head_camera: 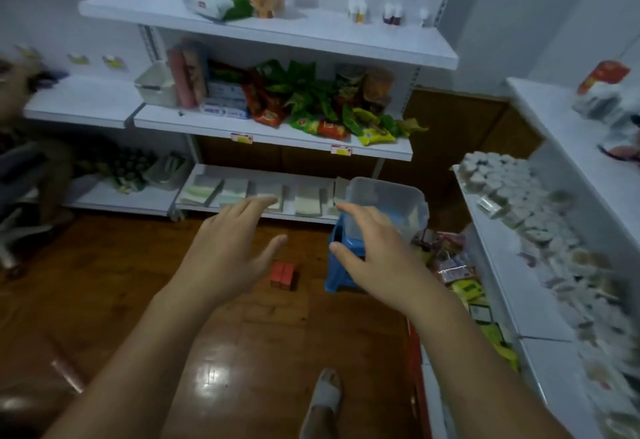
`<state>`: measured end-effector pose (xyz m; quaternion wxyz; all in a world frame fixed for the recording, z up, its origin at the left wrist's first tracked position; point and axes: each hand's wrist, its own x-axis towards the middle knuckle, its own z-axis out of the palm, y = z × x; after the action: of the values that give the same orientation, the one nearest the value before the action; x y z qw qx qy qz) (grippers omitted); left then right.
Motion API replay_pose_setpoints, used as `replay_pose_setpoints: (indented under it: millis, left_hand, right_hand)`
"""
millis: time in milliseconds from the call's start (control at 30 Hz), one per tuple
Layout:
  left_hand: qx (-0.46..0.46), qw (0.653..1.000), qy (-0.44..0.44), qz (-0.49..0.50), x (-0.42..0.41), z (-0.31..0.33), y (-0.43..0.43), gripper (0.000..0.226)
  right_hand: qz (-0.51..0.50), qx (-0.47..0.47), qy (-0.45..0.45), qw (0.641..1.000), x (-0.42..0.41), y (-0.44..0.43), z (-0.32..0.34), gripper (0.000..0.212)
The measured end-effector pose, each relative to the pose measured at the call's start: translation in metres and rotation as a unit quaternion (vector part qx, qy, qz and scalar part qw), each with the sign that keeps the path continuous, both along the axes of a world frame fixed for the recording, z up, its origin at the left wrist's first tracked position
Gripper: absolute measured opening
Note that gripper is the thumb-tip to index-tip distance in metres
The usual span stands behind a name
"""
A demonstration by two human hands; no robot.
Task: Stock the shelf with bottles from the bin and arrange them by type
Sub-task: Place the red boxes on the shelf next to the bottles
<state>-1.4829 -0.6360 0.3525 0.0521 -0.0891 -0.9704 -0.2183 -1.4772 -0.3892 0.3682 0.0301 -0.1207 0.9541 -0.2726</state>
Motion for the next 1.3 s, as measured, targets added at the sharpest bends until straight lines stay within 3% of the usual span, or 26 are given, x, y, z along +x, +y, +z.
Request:
replay_pose_setpoints:
  millis: [333,533,733,933,1033,1167,1300]
  left_hand:
    - [-0.004,0.991,-0.117,0.061,-0.131,-0.114,-0.018,0.065]
    - [0.016,0.973,-0.221,0.066,-0.200,-0.227,-0.030,0.064]
    - [0.026,0.946,-0.318,0.055,-0.261,-0.435,-0.055,0.072]
    - [-0.034,0.946,-0.324,-0.002,-0.314,-0.687,-0.073,0.074]
    - [-0.051,0.947,-0.318,-0.019,-0.334,-0.794,-0.074,0.090]
    - [-0.097,0.952,-0.283,-0.065,-0.370,-0.894,-0.072,0.122]
    - [-0.027,0.962,-0.268,-0.043,-0.400,-0.943,-0.065,0.131]
  right_hand:
    - [0.049,-0.061,-0.107,0.991,-0.185,-0.019,-0.124,0.061]
    - [0.009,-0.047,-0.174,0.984,-0.258,-0.029,-0.226,0.059]
    - [-0.054,-0.057,-0.245,0.966,-0.309,-0.052,-0.418,0.063]
    - [-0.104,-0.051,-0.256,0.960,-0.347,-0.072,-0.685,0.060]
    - [-0.114,-0.033,-0.253,0.960,-0.359,-0.078,-0.804,0.072]
    - [-0.086,0.030,-0.234,0.968,-0.377,-0.084,-0.904,0.098]
    - [-0.114,0.026,-0.221,0.968,-0.387,-0.094,-0.962,0.096]
